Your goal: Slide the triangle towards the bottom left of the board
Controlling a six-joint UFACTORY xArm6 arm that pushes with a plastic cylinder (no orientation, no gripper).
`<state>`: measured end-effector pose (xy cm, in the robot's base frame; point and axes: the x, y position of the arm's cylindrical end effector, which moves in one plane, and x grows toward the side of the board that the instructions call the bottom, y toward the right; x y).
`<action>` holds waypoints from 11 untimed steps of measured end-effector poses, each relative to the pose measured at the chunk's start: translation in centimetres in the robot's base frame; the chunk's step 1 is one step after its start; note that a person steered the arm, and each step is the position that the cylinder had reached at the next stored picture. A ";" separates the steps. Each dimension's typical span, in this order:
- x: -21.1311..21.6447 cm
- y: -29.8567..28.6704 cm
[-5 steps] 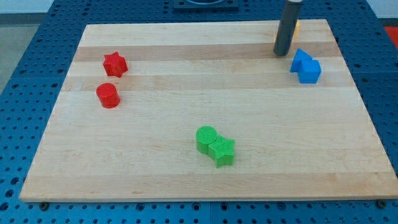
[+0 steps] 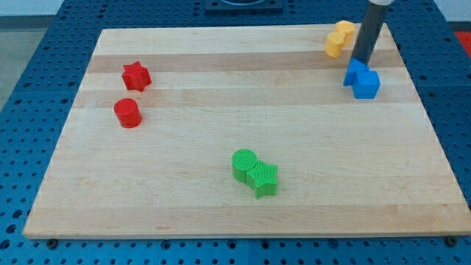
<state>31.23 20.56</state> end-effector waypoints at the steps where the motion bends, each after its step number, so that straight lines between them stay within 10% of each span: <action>1: 0.9 -0.9; 11: 12.7 -13.3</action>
<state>43.95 7.22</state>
